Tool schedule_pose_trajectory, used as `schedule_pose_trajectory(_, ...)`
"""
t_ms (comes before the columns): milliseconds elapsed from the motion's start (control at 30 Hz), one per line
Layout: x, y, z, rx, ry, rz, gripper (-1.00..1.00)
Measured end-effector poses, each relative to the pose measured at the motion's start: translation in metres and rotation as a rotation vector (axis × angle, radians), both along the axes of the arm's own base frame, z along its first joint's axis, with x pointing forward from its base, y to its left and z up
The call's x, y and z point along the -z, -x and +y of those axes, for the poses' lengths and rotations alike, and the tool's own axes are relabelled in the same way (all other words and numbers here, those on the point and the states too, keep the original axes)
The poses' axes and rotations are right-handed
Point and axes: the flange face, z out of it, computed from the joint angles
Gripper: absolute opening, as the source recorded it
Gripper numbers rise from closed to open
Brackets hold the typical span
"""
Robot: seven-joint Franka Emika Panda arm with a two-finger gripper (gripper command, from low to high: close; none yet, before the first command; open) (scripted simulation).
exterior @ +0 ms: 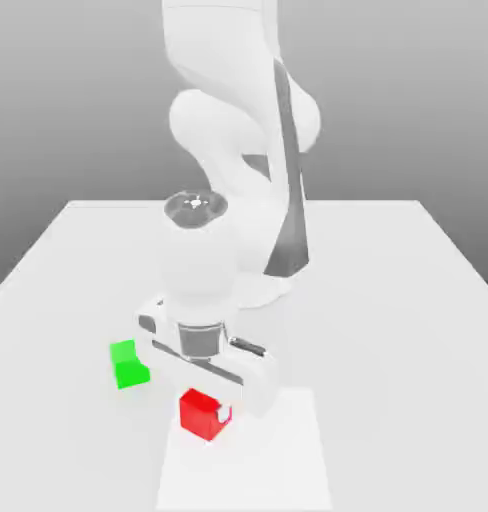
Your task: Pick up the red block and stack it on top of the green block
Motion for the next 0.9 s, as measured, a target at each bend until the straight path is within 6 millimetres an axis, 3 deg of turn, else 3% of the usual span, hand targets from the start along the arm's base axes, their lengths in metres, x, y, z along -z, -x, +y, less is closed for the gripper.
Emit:
schedule_pose_trajectory(233,-0.059,0.002,-0.002,0.010,0.002,0.000,-1.00)
schedule_pose_trajectory(333,-0.077,0.030,-0.049,0.183,0.010,0.001,-1.00)
schedule_pose_trajectory(500,-0.097,0.097,-0.114,0.509,0.005,0.001,-1.00)
schedule_pose_trajectory(567,-0.092,0.109,-0.123,0.570,0.000,0.000,-1.00)
schedule_pose_trajectory(800,-0.041,0.113,-0.126,0.590,-0.002,-0.001,-1.00)
schedule_pose_trajectory(833,-0.036,0.114,-0.125,0.589,-0.001,-0.001,1.00)
schedule_pose_trajectory(900,-0.036,0.114,-0.125,0.590,-0.001,-0.001,1.00)
